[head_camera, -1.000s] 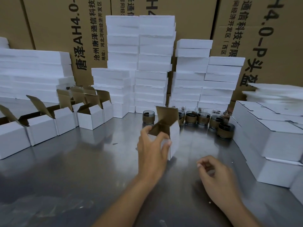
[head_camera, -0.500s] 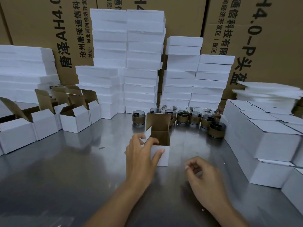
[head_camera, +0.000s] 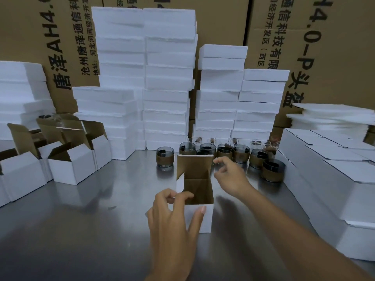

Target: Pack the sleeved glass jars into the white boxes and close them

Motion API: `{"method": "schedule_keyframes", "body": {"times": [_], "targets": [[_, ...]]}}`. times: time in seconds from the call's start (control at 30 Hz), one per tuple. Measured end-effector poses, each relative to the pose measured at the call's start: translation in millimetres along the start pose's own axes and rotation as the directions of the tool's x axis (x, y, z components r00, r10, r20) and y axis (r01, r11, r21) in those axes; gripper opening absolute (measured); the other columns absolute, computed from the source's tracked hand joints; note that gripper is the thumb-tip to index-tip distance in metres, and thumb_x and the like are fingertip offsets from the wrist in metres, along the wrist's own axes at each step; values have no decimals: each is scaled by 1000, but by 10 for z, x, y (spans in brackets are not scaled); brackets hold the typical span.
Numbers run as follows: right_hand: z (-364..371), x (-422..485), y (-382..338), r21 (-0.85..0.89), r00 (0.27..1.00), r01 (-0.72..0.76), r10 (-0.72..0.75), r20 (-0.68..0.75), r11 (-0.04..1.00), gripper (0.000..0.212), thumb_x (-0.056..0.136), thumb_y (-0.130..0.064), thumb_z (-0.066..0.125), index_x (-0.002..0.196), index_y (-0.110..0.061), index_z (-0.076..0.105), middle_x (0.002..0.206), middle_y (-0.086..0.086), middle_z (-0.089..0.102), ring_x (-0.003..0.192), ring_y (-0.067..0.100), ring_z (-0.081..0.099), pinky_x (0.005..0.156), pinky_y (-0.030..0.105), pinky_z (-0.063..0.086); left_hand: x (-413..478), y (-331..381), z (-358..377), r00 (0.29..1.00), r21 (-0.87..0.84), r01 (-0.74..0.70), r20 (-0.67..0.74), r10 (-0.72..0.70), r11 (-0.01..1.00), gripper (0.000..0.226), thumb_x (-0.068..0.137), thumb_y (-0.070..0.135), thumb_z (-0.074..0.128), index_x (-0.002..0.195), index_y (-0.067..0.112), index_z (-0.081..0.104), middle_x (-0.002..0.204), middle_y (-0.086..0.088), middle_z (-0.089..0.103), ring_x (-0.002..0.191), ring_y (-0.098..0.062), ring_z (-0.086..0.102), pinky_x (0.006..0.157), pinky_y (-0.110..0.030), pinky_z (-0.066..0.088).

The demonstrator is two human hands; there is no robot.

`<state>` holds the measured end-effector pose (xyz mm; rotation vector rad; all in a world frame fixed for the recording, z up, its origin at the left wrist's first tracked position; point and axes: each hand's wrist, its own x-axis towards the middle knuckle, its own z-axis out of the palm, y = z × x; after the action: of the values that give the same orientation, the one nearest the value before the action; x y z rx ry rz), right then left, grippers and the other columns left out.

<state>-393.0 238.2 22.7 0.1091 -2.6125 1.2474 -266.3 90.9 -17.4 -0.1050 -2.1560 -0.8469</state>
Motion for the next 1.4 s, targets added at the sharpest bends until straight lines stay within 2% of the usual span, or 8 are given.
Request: {"method": "schedule_keyframes", "body": {"times": [0.23,0.33,0.47,0.7,0.9,1.07,1.23,1.4], "targets": [[230,461,4,-183,999,5,2,37,983,65,90,-6,49,145,-33,27,127,9,45,92,23,55,80,39,50,99,-38,48,999,81,-35,-29,37,996,36,51,41,71,74,14,72,86,-15,65,64,-35,62,55,-43,55],[283,506,9,-270,996,16,7,86,963,56,93,-13,51,143,-28,32,136,11,41,109,29,53,86,37,47,116,-49,55,998,87,-60,-25,62,994,36,48,40,71,72,13,71,84,-16,65,62,-34,63,52,-45,57],[294,443,-18,-275,1000,-19,21,7,961,32,93,-20,53,123,-21,44,129,8,42,97,24,52,73,30,39,101,-39,39,999,77,-43,-13,44,996,36,50,41,71,74,14,72,86,-16,66,70,-30,64,55,-42,56],[146,172,103,-89,995,-80,75,-64,993,26,81,-29,69,81,-18,46,87,5,57,77,19,53,65,33,45,52,-8,9,1000,-10,15,-20,-15,1000,30,63,34,84,86,19,70,98,-10,59,85,-21,51,68,-31,43],[-193,-274,86,327,939,-64,168,-300,943,54,74,-32,77,114,-23,40,100,-6,53,91,13,54,79,24,44,29,34,-65,994,-76,96,54,-93,992,31,81,36,67,110,27,58,124,3,35,105,-5,38,77,0,28],[-508,-825,-211,511,915,49,167,-368,858,71,73,-36,77,128,-26,35,106,-8,53,96,8,55,81,22,40,19,60,-147,993,-49,100,74,-96,994,27,84,30,65,109,22,60,123,-1,39,110,-14,45,86,-17,36],[-467,-1470,-405,660,940,126,122,-317,740,53,70,-35,77,113,-23,50,101,-6,63,83,0,64,57,7,47,-13,177,-246,998,-174,2,-60,-12,985,15,86,16,64,99,20,58,100,6,45,81,-10,52,67,-14,38],[-189,-1754,-344,709,963,111,101,-250,696,40,67,-28,77,101,-23,57,94,-2,68,78,1,66,60,10,48,-145,211,-310,970,-461,49,234,67,886,16,90,50,39,103,42,46,81,17,56,80,-1,55,63,-13,44]]}}
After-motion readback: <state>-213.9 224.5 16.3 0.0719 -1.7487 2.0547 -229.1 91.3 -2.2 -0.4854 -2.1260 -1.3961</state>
